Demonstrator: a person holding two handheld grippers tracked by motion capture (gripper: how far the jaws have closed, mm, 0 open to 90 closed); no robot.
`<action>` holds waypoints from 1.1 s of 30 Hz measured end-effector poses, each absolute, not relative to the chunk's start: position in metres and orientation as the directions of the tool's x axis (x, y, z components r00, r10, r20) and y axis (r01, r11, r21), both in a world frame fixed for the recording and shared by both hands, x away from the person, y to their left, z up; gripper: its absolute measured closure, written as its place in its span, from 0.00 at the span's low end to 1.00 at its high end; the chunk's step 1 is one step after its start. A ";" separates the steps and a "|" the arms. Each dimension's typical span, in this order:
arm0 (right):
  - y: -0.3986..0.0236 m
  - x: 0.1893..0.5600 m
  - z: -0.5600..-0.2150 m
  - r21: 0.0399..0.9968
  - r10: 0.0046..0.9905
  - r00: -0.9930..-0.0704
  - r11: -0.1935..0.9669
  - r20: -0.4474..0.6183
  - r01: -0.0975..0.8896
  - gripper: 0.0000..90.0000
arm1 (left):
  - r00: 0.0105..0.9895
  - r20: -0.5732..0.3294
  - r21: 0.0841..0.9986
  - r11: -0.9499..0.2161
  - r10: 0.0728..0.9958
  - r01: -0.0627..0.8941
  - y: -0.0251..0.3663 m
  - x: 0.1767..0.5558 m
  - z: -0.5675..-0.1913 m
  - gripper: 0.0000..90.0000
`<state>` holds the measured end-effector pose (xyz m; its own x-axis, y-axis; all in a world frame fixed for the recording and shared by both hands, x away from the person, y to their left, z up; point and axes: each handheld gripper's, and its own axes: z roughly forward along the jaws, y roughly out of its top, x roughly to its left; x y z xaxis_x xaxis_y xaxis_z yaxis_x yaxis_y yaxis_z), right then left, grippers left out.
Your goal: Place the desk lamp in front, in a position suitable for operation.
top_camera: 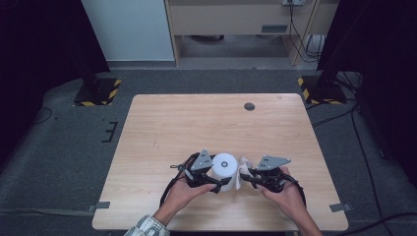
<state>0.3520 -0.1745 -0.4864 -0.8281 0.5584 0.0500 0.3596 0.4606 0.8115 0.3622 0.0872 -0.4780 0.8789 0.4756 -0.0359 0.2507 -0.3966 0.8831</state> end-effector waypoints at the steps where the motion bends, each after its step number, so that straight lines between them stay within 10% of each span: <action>1: -0.175 0.349 -0.483 0.821 0.557 -0.829 0.450 0.050 0.352 0.81 | 0.879 -0.035 0.883 -0.397 0.476 0.250 0.087 0.362 -0.478 0.09; 33: -0.157 0.320 -0.475 0.832 0.524 -0.852 0.471 0.002 0.292 0.81 | 0.878 -0.029 0.880 -0.405 0.478 0.249 0.089 0.365 -0.480 0.09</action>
<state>0.3204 -0.1570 -0.4745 -0.8518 0.5239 0.0022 0.2920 0.4711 0.8324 0.3647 0.0886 -0.4796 0.8781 0.4776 -0.0288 0.2493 -0.4053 0.8795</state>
